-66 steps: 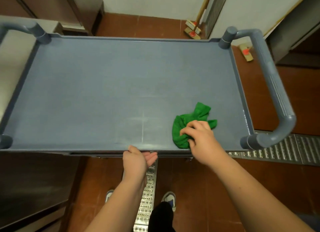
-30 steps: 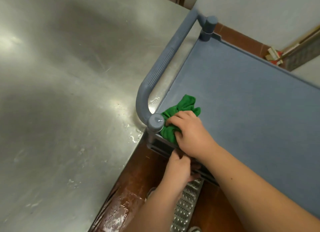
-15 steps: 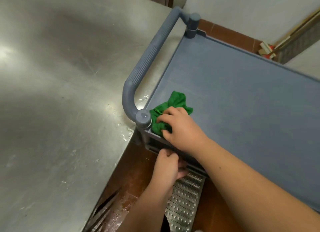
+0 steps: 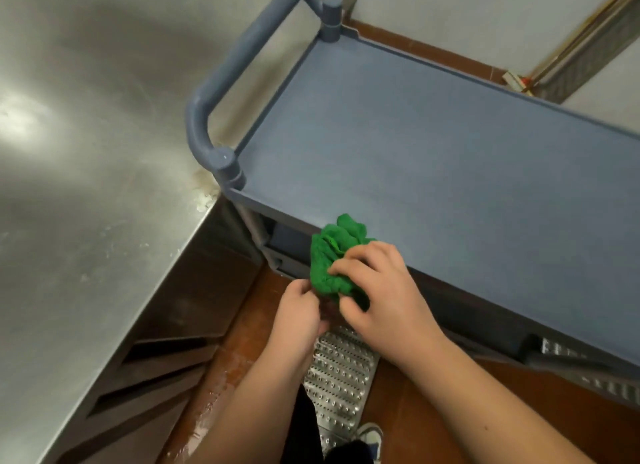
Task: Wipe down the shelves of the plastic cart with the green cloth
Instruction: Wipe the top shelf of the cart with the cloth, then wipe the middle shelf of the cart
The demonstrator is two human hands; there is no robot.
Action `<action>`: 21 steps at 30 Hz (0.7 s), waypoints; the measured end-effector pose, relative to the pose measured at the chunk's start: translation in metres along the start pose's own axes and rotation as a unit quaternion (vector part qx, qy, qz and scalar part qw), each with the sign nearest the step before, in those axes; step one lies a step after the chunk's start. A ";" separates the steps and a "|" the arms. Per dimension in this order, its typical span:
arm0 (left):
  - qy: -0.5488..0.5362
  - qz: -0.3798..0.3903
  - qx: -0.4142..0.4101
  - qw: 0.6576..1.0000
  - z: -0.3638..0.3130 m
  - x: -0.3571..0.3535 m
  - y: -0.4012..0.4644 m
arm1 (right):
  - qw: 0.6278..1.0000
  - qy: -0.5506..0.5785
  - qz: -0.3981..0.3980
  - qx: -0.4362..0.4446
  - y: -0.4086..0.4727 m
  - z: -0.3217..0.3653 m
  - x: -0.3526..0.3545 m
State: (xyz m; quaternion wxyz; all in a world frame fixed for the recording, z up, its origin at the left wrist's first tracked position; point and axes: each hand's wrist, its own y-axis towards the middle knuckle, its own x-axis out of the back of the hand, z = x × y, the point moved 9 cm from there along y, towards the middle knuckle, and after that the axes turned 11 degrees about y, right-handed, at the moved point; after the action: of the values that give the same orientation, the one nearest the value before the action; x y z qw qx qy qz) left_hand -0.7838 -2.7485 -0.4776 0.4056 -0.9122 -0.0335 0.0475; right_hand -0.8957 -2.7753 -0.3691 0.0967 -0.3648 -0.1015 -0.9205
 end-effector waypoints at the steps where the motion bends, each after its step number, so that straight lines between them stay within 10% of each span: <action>1: 0.005 0.007 -0.004 1.000 0.010 -0.006 -0.007 | 1.000 0.005 0.001 -0.005 -0.020 -0.005 0.001; 21: 0.115 0.109 0.058 0.986 0.144 -0.055 0.101 | 0.975 0.010 -0.058 -0.216 -0.126 -0.183 -0.092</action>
State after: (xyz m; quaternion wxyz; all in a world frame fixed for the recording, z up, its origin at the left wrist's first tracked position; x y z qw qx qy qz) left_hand -0.8528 -2.7156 -0.6452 0.4513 -0.8847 0.1162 -0.0119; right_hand -0.9809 -2.6914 -0.5784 -0.0375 -0.3612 0.0798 -0.9283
